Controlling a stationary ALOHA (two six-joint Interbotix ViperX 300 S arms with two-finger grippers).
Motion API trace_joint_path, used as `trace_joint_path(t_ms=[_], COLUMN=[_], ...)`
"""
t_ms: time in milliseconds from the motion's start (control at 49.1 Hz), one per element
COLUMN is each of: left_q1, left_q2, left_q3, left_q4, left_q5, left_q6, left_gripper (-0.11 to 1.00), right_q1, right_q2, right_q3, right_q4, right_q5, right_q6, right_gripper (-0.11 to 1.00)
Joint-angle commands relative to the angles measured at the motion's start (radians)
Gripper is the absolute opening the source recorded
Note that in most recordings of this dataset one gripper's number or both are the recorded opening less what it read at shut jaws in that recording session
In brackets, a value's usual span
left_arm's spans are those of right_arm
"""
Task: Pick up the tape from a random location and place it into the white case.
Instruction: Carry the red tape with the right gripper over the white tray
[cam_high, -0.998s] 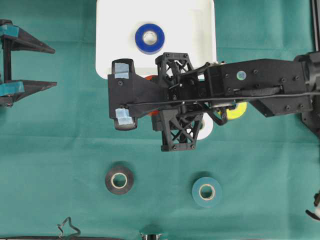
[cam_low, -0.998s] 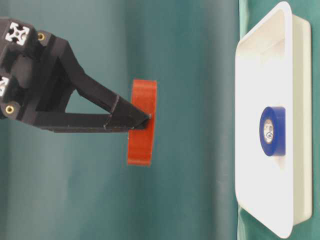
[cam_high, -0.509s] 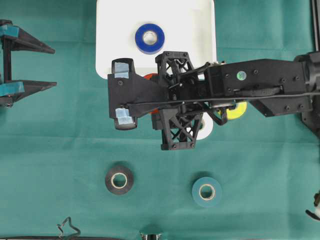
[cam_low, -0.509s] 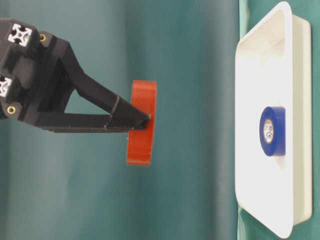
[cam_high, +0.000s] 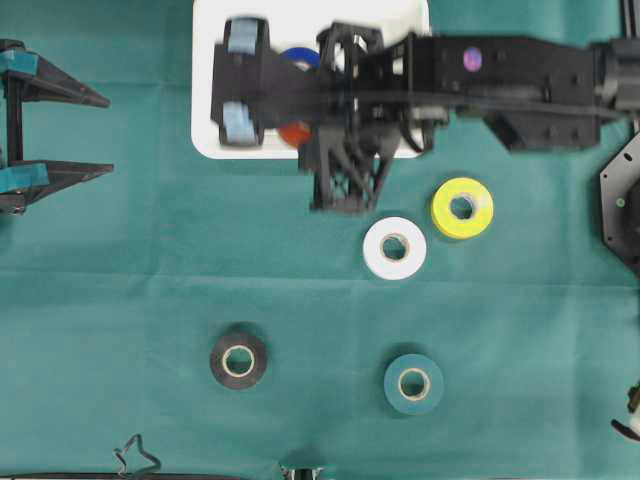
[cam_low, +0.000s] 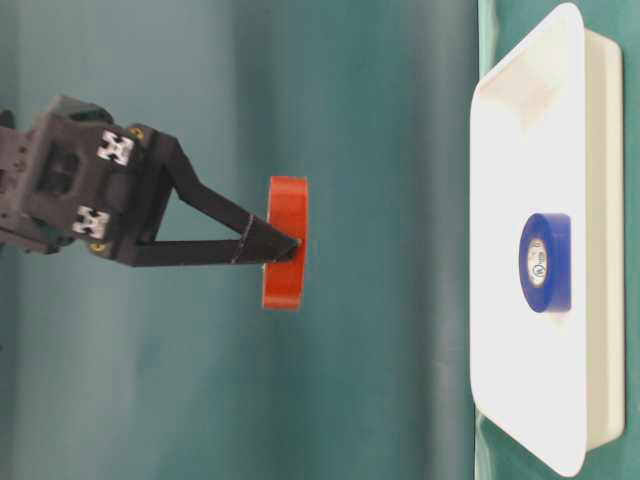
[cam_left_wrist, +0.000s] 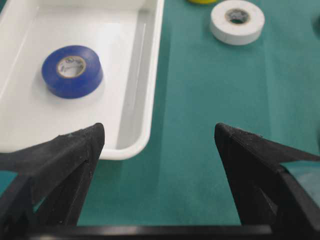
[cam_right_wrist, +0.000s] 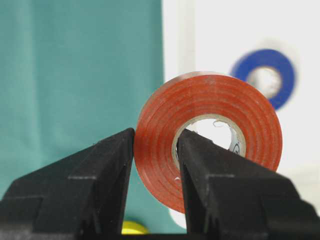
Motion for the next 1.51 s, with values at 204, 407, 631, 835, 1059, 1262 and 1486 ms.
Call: trace_joint_path(t_ms=[204,407,631,835,1059,1262,1486], left_q1=[-0.002,-0.002,-0.002,-0.002,-0.002,-0.002,-0.002], left_q2=[0.006,0.006,0.006,0.006,0.006,0.006,0.006], left_q3=[-0.009,-0.009,-0.009,-0.009,-0.009,-0.009,-0.009], left_q4=[0.0,0.0,0.0,0.0,-0.002,0.0,0.0], left_q5=[-0.005,-0.005,0.0,0.0,0.0,0.0,0.0], left_q6=[-0.002,-0.002,-0.002,-0.002,-0.002,-0.002,-0.002], left_gripper=[0.97,0.97,0.97,0.97,0.97,0.97,0.97], right_q1=[-0.153,-0.232,-0.245,-0.252,-0.267,-0.275,-0.281], right_q2=[-0.034,-0.006,0.003,-0.025,-0.1,-0.169,-0.219], right_q3=[-0.02,-0.02,-0.018,0.015,0.117,0.215,0.278], right_q4=[-0.003,-0.003,-0.003,-0.005,-0.003,-0.005,-0.003], right_q5=[-0.032,-0.063,-0.067,-0.058,-0.072,-0.098,-0.135], right_q6=[-0.026,-0.051,-0.057,-0.054,-0.043,-0.026,-0.023], right_gripper=[0.3,0.3,0.3,0.3,0.3,0.3,0.3])
